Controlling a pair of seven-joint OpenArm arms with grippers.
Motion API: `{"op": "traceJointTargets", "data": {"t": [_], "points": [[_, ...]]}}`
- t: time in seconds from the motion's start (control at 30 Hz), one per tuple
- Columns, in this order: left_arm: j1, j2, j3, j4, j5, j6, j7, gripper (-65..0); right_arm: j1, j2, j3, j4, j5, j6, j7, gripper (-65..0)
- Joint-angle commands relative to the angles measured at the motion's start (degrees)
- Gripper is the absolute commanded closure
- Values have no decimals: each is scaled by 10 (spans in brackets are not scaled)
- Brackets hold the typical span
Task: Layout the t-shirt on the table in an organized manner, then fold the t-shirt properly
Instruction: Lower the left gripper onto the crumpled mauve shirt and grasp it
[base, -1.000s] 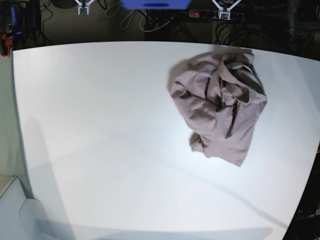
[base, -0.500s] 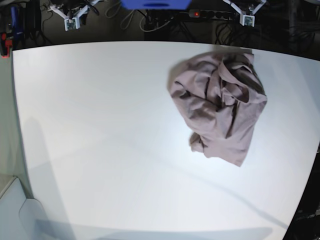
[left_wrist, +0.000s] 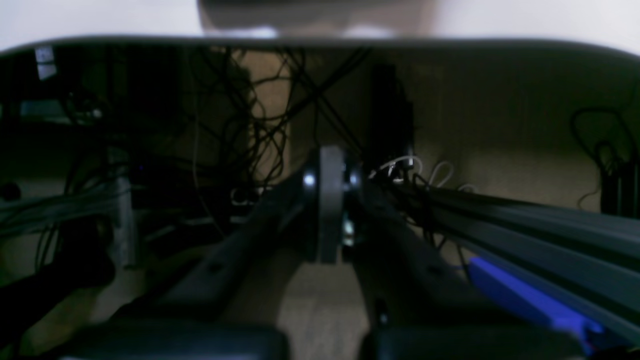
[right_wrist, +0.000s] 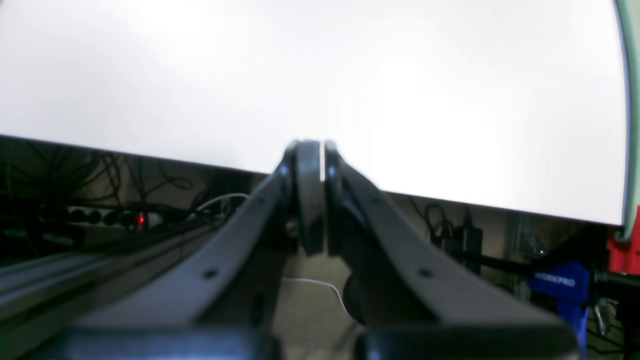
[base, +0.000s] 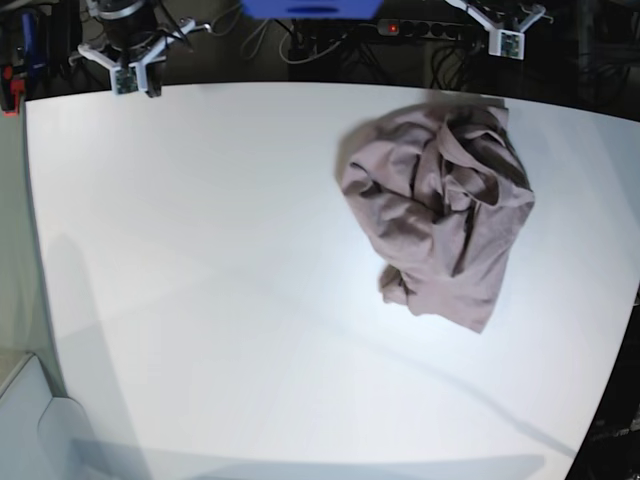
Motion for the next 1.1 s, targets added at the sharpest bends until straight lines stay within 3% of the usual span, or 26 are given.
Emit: {"op": "traceJointTargets", "data": {"t": [0.0,0.4,0.63,0.7,0.87,1.07], "points": [[15,-4,-13,23,0,0,-13,-2,3,2,-4,10,0,13,14,0],[9,1,-38,70,-1,0,-15,-2,65,2,-42,8,0,23,8,0],[-55,43,-34,70,-1,0,-13,-7,79,2,-47,-1,0,23,0,0],[-71,46,-32,70,-1,0,-13,-44,89,2,-48,-1,0,23,-24,0],[-114,56,-24,70,-1,0,-15,-239,115,2,-48,-1,0,23,-78,0],[-160,54,-29,70,-43,0,-14,-257,124,2,-47,-10,-1,23,-85,0]]}}
